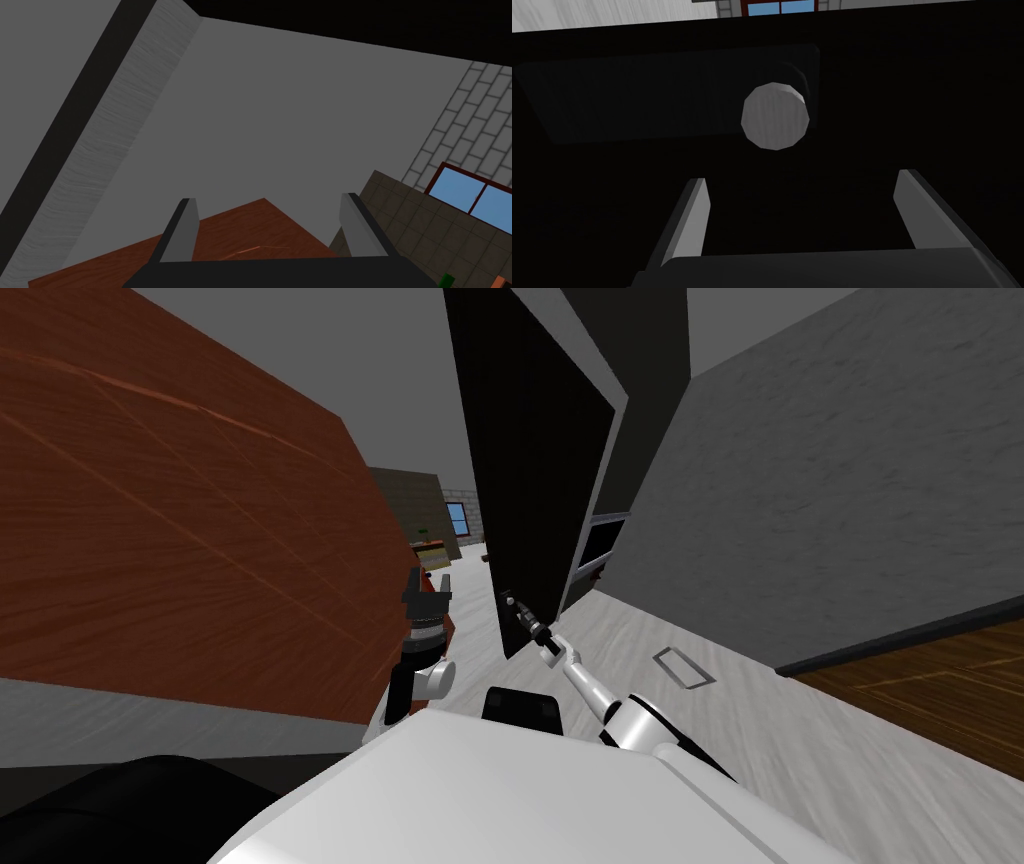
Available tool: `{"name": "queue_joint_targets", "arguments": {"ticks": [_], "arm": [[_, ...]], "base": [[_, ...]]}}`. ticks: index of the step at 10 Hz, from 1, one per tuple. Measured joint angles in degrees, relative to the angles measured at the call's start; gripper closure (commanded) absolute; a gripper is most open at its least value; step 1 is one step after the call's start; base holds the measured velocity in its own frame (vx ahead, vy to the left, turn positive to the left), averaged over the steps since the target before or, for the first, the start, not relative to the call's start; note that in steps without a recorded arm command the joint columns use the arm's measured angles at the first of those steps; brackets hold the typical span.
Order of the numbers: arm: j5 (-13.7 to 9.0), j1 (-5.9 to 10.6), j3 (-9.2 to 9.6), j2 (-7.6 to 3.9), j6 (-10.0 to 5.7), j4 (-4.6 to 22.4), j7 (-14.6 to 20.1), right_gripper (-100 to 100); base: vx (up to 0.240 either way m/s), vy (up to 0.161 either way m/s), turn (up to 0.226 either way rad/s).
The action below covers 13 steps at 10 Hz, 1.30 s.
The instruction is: Push the door open
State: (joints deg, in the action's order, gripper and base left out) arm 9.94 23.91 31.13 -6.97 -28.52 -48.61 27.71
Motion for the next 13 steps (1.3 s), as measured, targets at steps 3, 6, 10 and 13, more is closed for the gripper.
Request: {"name": "queue_joint_targets", "arguments": {"ticks": [3,6,10,13], "arm": [[-0.2,0.06,-0.66,0.59,0.05,0.6,-0.7,-100],[-0.2,0.1,-1.03,0.94,0.13,1.0,-1.1,100],[-0.3,0.34,-1.1,0.95,0.19,0.9,-1.1,100],[-0.1,-0.06,-1.23,1.05,0.36,1.1,-1.2,100]], "base": [[0.144,0.124,0.037],[0.073,0.038,0.009],[-0.008,-0.005,0.006],[0.078,0.09,-0.042]]}}
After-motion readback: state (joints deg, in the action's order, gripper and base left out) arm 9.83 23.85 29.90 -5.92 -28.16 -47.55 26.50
